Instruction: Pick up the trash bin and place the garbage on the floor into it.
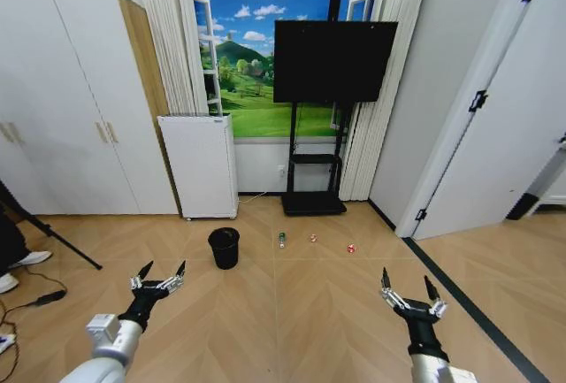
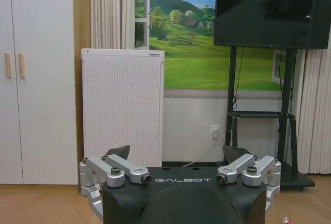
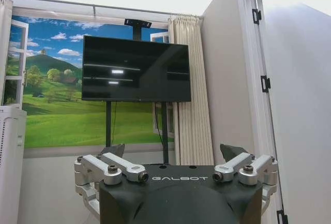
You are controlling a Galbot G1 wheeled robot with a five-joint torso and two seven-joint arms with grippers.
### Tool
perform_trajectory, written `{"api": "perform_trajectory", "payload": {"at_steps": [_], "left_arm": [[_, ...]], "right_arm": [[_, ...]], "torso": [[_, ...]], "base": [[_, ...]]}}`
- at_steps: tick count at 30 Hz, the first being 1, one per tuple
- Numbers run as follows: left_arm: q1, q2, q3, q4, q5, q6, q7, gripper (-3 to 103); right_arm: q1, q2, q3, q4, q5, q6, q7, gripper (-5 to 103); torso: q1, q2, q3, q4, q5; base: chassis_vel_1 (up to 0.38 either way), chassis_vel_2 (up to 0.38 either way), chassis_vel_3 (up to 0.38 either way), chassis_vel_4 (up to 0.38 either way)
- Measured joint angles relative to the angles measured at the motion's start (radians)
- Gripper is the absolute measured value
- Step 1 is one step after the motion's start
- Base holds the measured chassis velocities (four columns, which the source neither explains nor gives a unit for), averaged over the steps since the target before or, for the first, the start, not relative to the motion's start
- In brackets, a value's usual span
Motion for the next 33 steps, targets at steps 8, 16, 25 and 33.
{"api": "perform_trajectory", "payload": {"at_steps": [8,16,25,33], "left_arm": [[-0.003,0.001,-0.004,0.004,-0.002,0.000,0.000,98],[-0.005,-0.003,0.001,0.011,0.001,-0.001,-0.004,98],[-0.007,0.011,-0.006,0.007,0.000,-0.002,-0.006,101],[0.005,-0.004,-0.006,0.004,0.011,-0.004,-0.008,98]], "right_arm": [[0.007,-0.001,-0.004,-0.007,0.001,-0.002,0.000,100],[0.016,-0.001,-0.001,-0.016,0.003,-0.011,0.004,100],[0.021,0.005,0.002,-0.034,0.016,-0.026,-0.005,100],[0.022,0.005,0.000,-0.039,0.016,-0.034,0.003,100]], "torso": [[0.000,0.000,0.000,0.0000,0.0000],[0.000,0.000,0.000,0.0000,0.0000],[0.000,0.000,0.000,0.0000,0.0000],[0.000,0.000,0.000,0.0001,0.0000]], "base": [[0.000,0.000,0.000,0.000],[0.000,0.000,0.000,0.000],[0.000,0.000,0.000,0.000],[-0.062,0.046,0.064,-0.061]]}}
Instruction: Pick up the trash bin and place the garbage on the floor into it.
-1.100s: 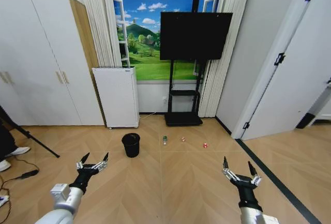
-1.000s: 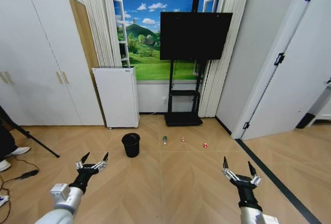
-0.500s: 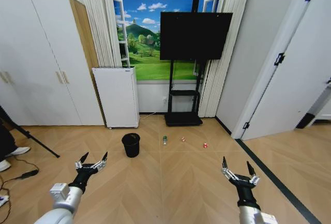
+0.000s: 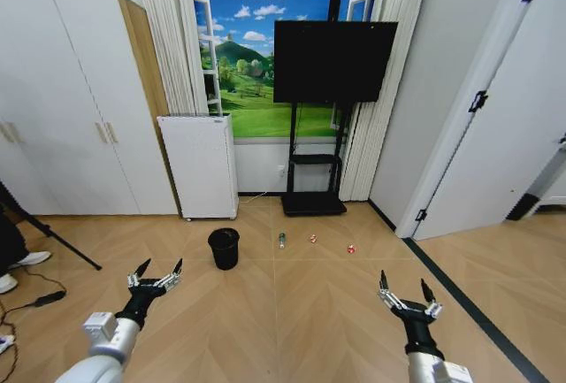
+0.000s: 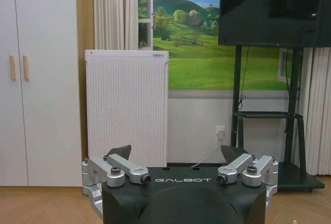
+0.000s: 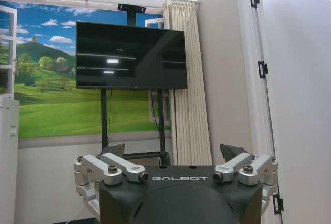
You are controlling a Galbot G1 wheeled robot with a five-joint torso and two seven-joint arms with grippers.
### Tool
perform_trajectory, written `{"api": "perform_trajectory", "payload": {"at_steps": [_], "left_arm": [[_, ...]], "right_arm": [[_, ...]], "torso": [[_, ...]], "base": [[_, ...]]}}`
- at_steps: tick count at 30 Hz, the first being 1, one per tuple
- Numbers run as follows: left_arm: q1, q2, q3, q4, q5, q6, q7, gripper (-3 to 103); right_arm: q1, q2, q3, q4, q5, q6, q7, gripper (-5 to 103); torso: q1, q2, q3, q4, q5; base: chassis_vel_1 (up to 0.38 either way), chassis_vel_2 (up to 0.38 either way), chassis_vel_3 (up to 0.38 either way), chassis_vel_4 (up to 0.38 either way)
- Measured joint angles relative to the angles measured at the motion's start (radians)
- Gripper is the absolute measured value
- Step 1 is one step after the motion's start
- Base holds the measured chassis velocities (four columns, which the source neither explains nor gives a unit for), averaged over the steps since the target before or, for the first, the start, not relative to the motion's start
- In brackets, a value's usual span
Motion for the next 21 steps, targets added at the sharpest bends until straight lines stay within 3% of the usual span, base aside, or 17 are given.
{"api": "perform_trajectory", "payload": {"at_steps": [11,21], "left_arm": [[0.003,-0.009,0.003,0.005,0.011,-0.004,0.000,98],[0.011,-0.013,0.004,0.005,0.017,-0.008,0.000,98]], "right_arm": [[0.005,-0.004,-0.005,-0.009,0.000,-0.001,0.013,100],[0.006,-0.007,-0.005,-0.012,0.002,-0.001,0.016,100]], "torso": [[0.000,0.000,0.000,-0.0001,0.0000],[0.000,0.000,0.000,-0.0002,-0.0003]], "base": [[-0.204,0.205,0.205,-0.196],[-0.311,0.324,0.314,-0.311]]}}
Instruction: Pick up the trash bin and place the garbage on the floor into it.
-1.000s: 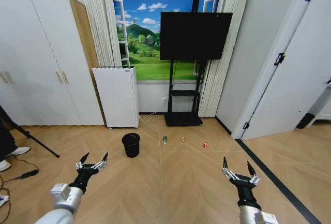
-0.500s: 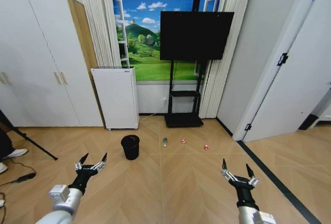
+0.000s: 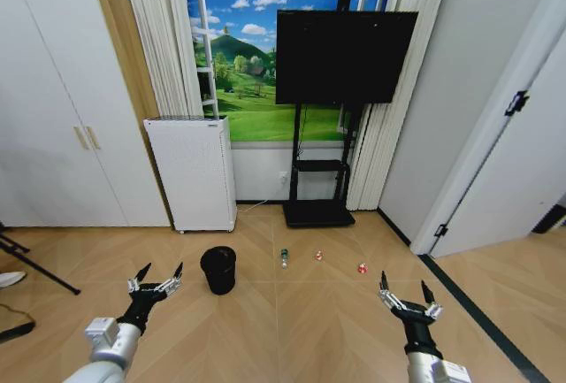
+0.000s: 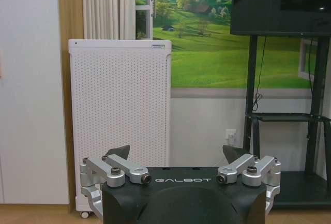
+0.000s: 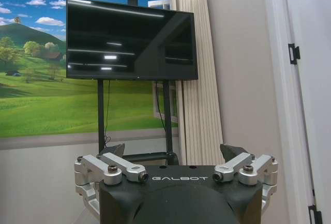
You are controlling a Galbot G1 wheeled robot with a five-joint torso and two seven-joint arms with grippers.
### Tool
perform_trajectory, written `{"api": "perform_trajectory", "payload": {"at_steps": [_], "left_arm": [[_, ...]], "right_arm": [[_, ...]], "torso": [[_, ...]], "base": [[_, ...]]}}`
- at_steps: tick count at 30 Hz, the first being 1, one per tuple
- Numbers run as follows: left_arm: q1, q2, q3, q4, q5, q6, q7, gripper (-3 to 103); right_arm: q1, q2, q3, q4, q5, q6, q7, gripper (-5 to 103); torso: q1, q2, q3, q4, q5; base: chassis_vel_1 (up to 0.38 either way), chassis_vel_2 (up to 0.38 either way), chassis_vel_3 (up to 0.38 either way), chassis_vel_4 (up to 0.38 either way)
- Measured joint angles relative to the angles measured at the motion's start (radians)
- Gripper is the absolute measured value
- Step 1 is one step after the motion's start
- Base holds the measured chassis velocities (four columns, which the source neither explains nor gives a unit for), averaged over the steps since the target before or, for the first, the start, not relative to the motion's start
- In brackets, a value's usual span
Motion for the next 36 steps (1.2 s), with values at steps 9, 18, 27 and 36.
{"api": "perform_trajectory", "payload": {"at_steps": [9,18,27,36], "left_arm": [[0.001,0.005,0.000,-0.002,0.000,0.000,0.000,98],[0.001,0.002,-0.001,0.001,0.000,0.001,0.000,98],[0.001,0.000,-0.002,0.008,0.001,0.002,0.001,99],[0.005,-0.003,-0.003,0.005,-0.020,0.002,0.020,100]], "right_arm": [[-0.001,-0.002,-0.002,-0.002,0.000,0.002,0.003,100],[0.005,-0.002,-0.005,-0.012,0.001,0.003,0.003,100],[0.010,-0.005,-0.004,-0.031,-0.014,0.024,0.002,100],[0.007,-0.010,-0.004,-0.032,-0.013,0.046,-0.006,100]], "torso": [[0.000,0.000,0.000,0.0006,0.0018],[0.000,0.000,0.000,-0.0001,0.0002],[0.000,0.000,0.000,0.0001,-0.0015],[0.001,0.000,0.000,0.0001,0.0012]], "base": [[-0.357,0.363,0.356,-0.362],[-0.348,0.343,0.360,-0.349],[-0.344,0.359,0.360,-0.364],[-0.305,0.301,0.316,-0.278]]}}
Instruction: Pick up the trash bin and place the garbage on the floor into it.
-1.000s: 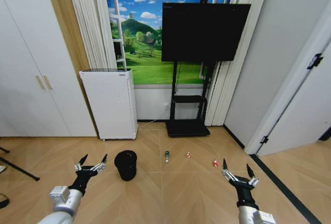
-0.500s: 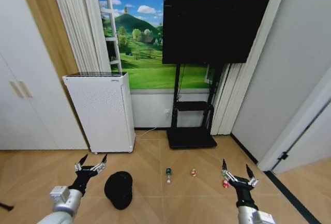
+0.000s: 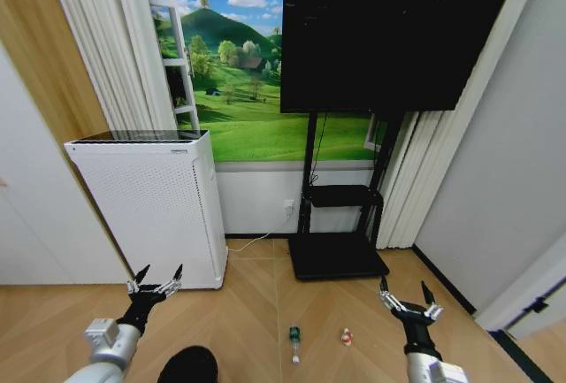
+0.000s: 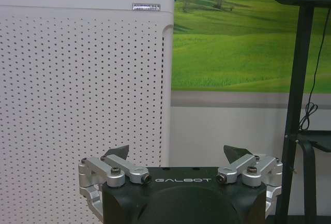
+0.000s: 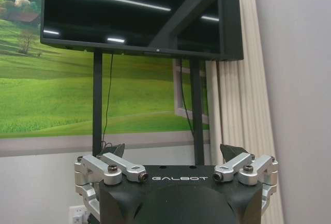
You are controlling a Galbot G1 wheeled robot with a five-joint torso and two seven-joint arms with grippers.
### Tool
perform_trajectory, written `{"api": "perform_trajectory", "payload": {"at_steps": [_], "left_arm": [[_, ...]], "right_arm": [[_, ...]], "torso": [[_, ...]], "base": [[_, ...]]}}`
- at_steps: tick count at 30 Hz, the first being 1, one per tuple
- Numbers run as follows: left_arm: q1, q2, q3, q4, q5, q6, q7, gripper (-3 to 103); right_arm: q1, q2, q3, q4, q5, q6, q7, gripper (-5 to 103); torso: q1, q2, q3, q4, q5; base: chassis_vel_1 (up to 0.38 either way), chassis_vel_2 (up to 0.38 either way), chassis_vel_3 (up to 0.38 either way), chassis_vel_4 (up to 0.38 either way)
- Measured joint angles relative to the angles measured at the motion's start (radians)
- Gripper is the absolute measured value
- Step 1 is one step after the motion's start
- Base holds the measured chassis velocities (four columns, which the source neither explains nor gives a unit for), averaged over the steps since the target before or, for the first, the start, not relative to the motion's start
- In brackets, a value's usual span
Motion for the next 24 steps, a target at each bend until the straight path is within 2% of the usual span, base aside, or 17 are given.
{"api": "perform_trajectory", "payload": {"at_steps": [3,6,16,24], "left_arm": [[0.000,-0.002,0.000,0.003,-0.008,-0.006,0.002,100],[-0.006,-0.002,0.001,0.008,-0.017,-0.018,0.003,100],[-0.011,-0.005,-0.003,0.023,-0.025,-0.035,0.000,100],[0.013,-0.050,-0.019,0.025,-0.022,-0.059,-0.014,100]], "right_arm": [[-0.001,-0.001,-0.002,0.003,0.004,0.007,-0.011,100],[-0.003,-0.003,-0.003,0.001,0.007,0.008,-0.016,100],[-0.003,-0.005,-0.008,-0.010,0.006,0.009,-0.023,100],[-0.008,-0.007,-0.024,-0.014,-0.007,0.009,-0.037,100]], "torso": [[0.000,0.000,0.000,0.0000,-0.0015],[-0.001,0.000,0.000,-0.0005,-0.0006],[-0.003,-0.001,-0.002,0.0004,-0.0007],[-0.017,-0.033,-0.019,0.0005,-0.0010]], "base": [[-0.125,0.131,0.079,-0.073],[-0.029,0.038,-0.032,-0.015],[0.055,-0.049,-0.043,0.036],[0.000,0.000,0.000,0.000]]}}
